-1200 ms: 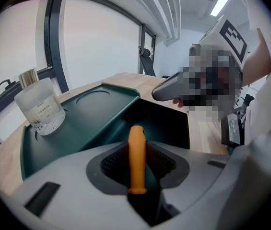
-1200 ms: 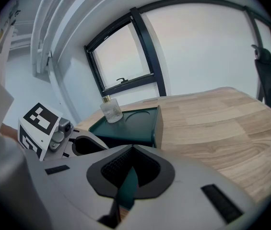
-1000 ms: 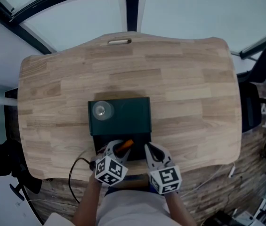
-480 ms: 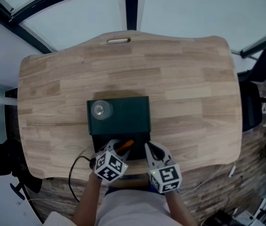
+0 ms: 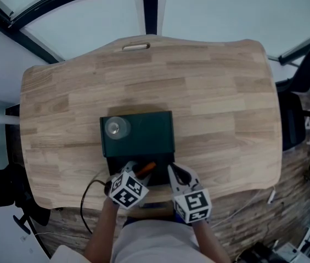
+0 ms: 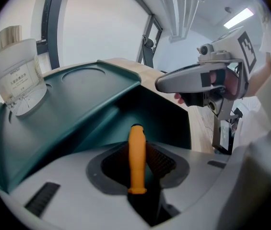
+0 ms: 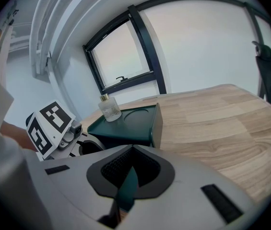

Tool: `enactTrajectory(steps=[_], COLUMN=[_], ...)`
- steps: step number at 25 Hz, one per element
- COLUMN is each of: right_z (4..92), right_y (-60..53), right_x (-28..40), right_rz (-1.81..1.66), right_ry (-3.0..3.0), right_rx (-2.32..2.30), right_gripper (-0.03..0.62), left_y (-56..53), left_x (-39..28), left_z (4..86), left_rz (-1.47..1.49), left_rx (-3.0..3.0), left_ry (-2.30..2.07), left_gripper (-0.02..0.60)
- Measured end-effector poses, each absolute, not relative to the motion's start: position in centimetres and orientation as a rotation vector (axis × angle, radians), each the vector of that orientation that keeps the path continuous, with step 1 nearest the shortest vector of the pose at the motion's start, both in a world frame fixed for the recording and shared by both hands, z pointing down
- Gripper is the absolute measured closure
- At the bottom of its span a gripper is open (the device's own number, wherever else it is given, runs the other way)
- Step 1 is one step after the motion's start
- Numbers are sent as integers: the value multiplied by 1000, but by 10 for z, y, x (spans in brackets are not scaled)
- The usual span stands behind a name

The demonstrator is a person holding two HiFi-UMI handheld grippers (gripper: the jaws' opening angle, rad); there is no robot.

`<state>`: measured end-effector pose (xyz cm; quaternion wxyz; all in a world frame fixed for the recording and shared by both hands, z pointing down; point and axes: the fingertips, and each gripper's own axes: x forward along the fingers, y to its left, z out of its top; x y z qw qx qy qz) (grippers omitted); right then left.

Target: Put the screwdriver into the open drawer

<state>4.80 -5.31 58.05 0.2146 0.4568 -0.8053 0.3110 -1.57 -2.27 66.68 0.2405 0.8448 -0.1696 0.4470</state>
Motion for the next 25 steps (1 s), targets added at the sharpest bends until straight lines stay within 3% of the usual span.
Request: enactTrajectory(steps=[25], right_z=[579], right_y=[-59], right_x=[59], right_rz=[904], right_ry=[-2265], right_rx=[1288], right_gripper=[597], left_y=[-22], left_x=[-13], left_z=[666], left_rz=[1212], left_rx=[2309], left_ry=[-418], left_gripper=[466])
